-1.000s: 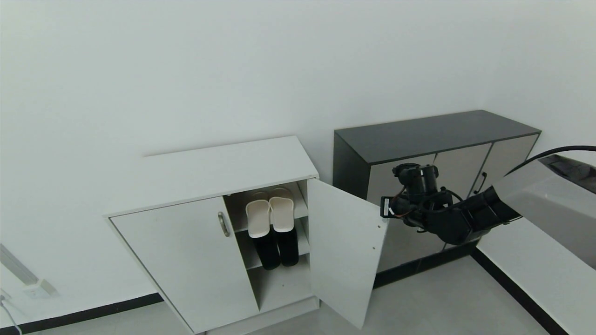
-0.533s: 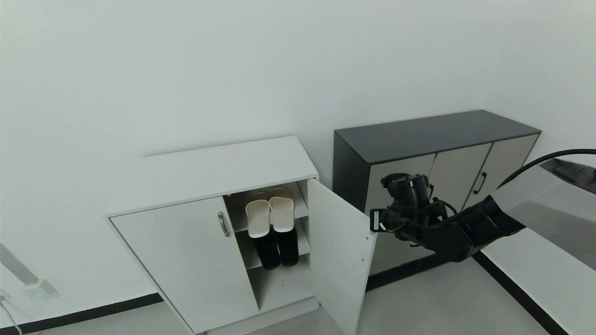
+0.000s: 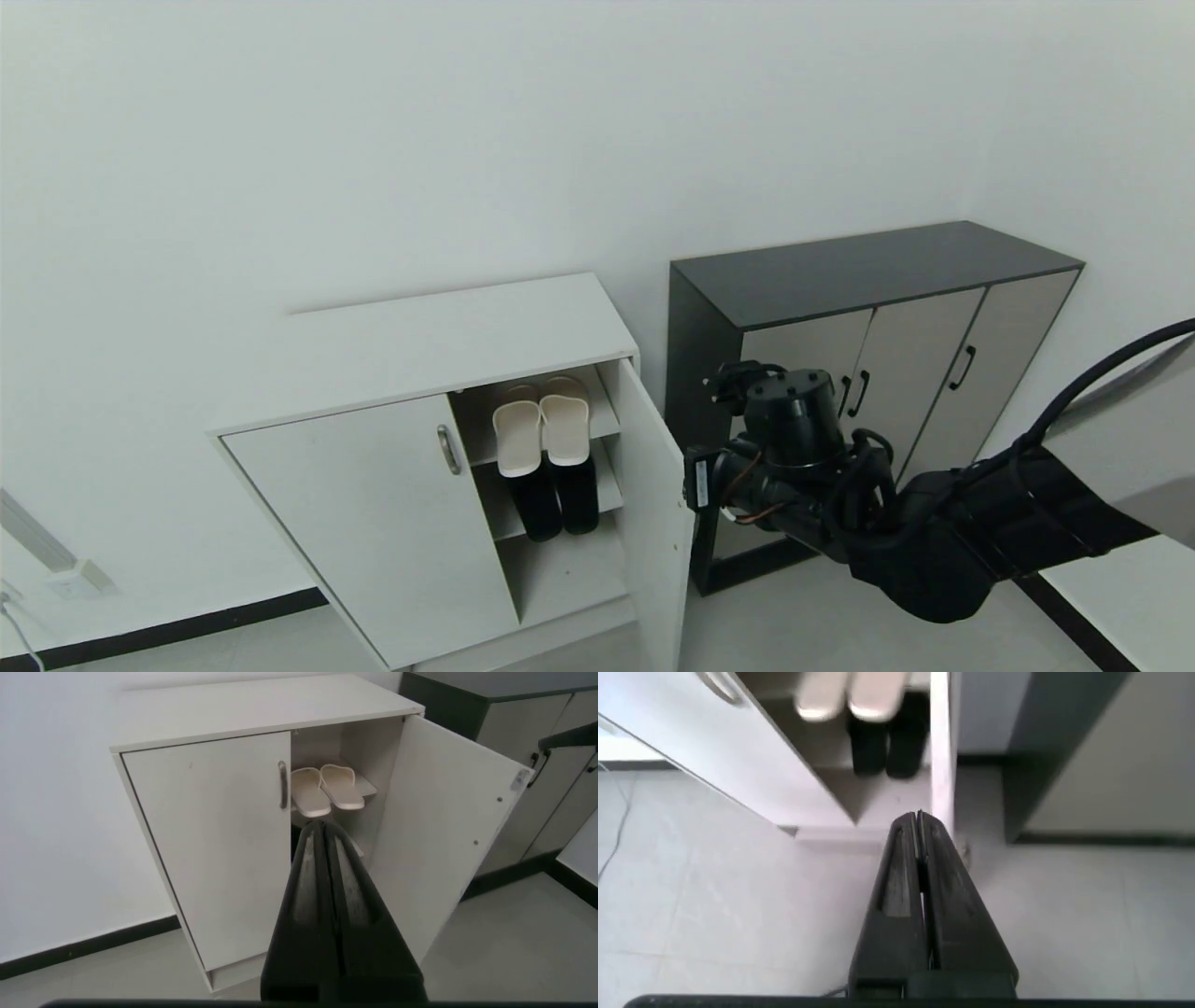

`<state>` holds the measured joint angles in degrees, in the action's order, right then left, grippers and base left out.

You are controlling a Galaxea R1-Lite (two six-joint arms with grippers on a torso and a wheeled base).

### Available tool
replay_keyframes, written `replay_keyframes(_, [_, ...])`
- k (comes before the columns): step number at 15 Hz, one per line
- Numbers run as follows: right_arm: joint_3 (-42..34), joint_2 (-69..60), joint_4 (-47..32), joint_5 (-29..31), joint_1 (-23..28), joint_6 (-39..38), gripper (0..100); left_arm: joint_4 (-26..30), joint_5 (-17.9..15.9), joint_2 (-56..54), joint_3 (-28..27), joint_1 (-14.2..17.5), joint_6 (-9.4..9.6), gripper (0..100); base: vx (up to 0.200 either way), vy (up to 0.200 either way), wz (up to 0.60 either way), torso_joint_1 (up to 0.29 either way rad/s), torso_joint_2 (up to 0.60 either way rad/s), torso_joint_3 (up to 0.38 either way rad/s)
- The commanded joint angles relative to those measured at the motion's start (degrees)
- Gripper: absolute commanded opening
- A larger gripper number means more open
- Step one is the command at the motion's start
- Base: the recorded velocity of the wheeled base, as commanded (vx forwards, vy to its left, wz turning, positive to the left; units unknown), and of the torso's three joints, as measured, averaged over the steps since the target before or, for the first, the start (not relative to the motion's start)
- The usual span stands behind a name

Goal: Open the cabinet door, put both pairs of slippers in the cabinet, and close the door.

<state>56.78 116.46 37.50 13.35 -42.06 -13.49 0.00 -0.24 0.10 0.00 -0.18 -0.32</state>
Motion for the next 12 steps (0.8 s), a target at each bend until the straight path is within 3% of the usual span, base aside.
replay_keyframes(1, [-1.76,-2.02,1.35,-0.17,-0.31,1.89,0,0.0,-0.02,-0.01,0.0,0.01,-0.03,0,0.0,0.0,0.0,0.0,0.0,0.0])
replay_keyframes(8, [-3.7,-2.02,2.76,0.1,0.05,2.42,0,0.0,-0.02,-0.01,0.0,0.01,-0.03,0,0.0,0.0,0.0,0.0,0.0,0.0])
replay_keyframes(12, [-3.79,-1.67,2.76,0.1,0.05,2.86,0,0.0,-0.02,-0.01,0.0,0.01,-0.03,0,0.0,0.0,0.6,-0.001,0.0,0.002])
